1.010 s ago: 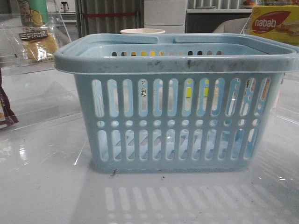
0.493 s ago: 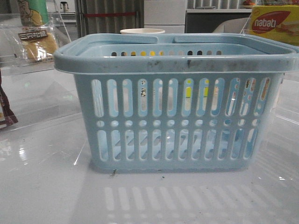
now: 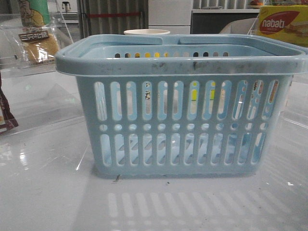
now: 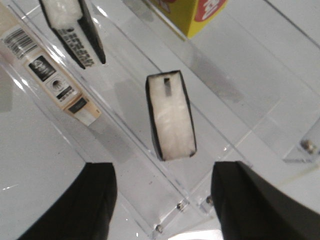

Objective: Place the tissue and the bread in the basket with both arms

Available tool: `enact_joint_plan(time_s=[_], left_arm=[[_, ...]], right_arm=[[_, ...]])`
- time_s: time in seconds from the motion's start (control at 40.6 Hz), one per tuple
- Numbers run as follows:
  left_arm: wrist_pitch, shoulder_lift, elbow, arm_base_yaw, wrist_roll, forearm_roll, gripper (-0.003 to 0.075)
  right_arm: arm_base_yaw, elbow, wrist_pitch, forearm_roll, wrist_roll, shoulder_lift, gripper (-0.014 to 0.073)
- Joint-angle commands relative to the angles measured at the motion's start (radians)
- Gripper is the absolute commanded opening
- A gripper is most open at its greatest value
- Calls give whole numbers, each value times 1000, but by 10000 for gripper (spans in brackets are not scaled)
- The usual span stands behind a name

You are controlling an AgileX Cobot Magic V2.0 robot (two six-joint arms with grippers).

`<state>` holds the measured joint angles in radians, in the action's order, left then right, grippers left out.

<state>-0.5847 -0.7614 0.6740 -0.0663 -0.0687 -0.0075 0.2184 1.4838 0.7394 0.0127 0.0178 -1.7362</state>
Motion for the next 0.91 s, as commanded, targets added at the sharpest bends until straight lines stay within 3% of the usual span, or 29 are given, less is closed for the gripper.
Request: enact_joint_plan(time_s=[0.0, 0.246, 0.444, 0.542, 0.887], left_arm=[[79, 0, 28, -7, 3, -10, 349], [100, 0, 28, -7, 3, -10, 349], [102, 0, 28, -7, 3, -10, 349], [104, 0, 28, -7, 3, -10, 349], [104, 0, 28, -7, 3, -10, 349]], right_arm=[[6, 76, -29, 31, -2, -3, 518], [6, 107, -47, 55, -2, -73, 495], [6, 107, -64, 54, -2, -81, 275], [2, 108, -74, 53, -2, -62, 223], [-84, 108, -73, 47, -2, 153, 215]])
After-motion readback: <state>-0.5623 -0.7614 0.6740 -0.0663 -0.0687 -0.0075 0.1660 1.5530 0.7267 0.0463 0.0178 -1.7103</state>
